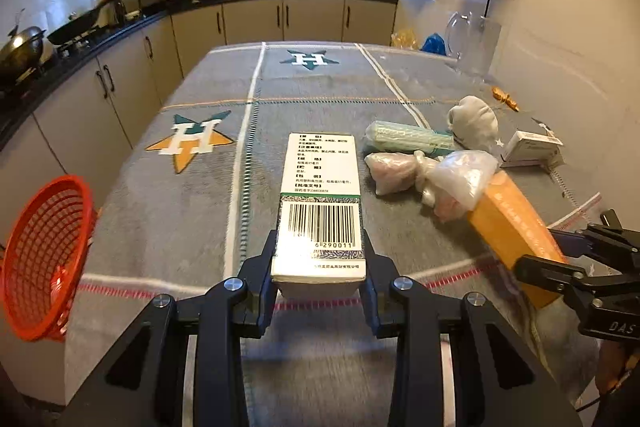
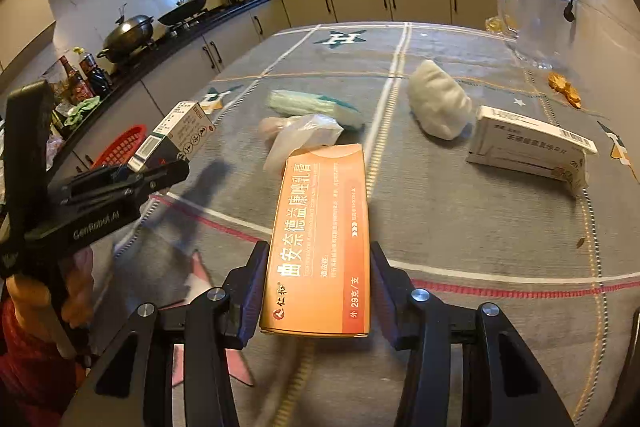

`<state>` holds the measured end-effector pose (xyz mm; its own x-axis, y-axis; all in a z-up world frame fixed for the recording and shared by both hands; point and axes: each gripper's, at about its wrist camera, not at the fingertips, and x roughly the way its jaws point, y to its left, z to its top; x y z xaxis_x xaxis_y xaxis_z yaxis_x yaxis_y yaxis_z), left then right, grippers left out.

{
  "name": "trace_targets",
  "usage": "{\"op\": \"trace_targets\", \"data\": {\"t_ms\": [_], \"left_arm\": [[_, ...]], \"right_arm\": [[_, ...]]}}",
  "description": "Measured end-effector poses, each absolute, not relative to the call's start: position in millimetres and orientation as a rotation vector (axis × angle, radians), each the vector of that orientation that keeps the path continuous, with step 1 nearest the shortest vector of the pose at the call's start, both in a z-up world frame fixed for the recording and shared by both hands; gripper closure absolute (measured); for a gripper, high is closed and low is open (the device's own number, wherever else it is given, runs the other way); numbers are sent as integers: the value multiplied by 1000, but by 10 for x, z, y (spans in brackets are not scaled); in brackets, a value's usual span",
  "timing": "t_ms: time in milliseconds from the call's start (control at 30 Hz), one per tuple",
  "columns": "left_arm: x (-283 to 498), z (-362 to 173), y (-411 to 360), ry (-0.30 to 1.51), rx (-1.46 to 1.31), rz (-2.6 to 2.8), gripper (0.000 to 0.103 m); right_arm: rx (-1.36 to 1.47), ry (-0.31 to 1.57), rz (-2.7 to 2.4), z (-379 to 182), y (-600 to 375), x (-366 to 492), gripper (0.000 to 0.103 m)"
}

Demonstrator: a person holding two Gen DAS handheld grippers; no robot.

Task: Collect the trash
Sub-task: 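Grasp the white barcode box with the left tool while the right grasps the orange box, then carry the white box and orange box over the orange basket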

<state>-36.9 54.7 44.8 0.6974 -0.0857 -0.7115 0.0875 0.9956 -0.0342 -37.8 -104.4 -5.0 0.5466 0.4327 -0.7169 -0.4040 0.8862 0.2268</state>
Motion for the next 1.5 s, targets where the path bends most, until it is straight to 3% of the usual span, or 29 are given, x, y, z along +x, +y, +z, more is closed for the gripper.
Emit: {"op": "trace_targets", "data": {"t_ms": [1500], "left_arm": [[-792, 423, 828, 743, -6, -2, 69]], "right_arm": [[14, 832, 592, 172, -532, -674, 51]]}}
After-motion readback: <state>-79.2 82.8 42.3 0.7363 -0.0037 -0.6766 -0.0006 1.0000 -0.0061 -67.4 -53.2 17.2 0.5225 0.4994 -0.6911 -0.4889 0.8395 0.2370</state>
